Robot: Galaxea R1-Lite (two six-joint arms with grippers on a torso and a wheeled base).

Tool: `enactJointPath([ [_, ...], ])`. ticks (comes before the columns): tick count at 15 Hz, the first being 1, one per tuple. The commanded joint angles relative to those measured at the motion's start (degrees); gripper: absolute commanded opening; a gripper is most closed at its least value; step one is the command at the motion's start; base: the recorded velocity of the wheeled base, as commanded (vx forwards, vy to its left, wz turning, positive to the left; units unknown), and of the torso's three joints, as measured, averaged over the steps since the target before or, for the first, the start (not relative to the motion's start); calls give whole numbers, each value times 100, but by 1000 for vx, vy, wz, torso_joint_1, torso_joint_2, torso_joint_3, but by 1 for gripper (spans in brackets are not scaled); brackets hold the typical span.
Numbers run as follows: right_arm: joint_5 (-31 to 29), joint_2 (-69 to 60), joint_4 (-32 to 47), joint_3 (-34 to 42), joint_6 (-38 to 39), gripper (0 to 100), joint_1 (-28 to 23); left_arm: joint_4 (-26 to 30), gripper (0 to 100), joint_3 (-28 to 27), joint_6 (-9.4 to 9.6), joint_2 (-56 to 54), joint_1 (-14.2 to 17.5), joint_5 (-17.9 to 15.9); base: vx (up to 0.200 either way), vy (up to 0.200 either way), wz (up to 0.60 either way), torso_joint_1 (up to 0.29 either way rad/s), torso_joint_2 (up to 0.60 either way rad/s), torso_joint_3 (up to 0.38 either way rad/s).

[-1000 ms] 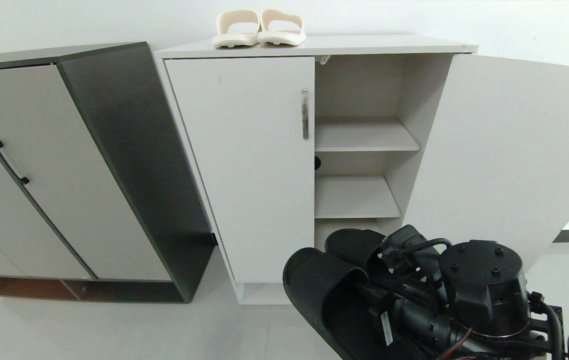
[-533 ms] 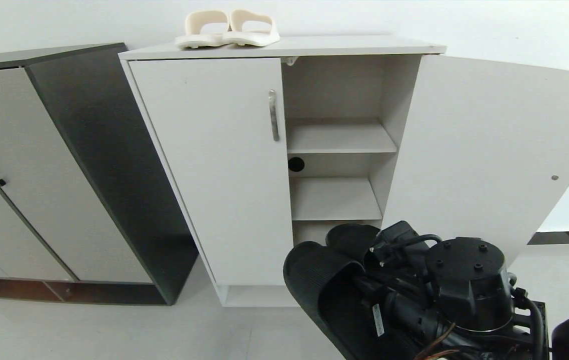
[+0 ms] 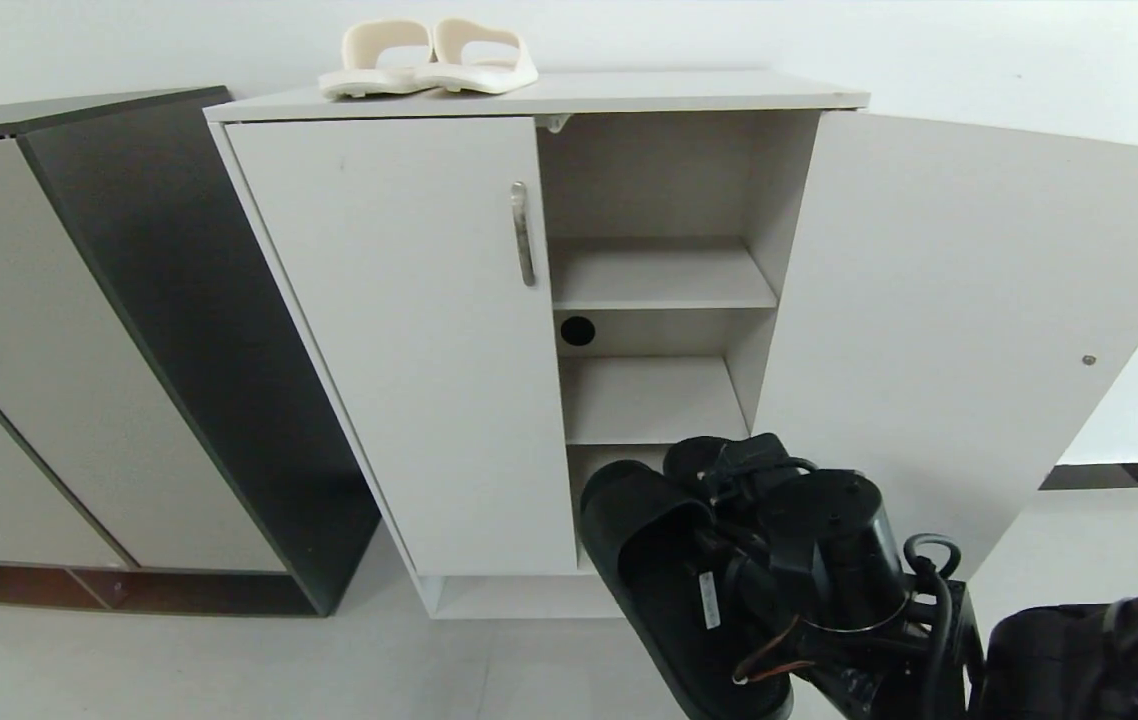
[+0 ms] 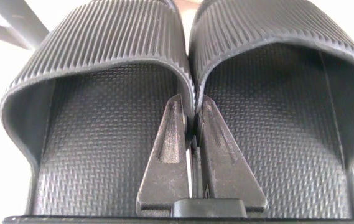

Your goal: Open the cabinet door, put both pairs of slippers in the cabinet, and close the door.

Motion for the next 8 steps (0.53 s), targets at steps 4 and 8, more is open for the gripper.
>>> enactJointPath([
  [4,-18,504,-90,-141,8,0,-88,0,0,0,2,16,4,-2,0,0,0,0,0,0],
  [8,26,803,-204,-299,17,0,-246,0,0,0,11,16,4,-2,0,0,0,0,0,0],
])
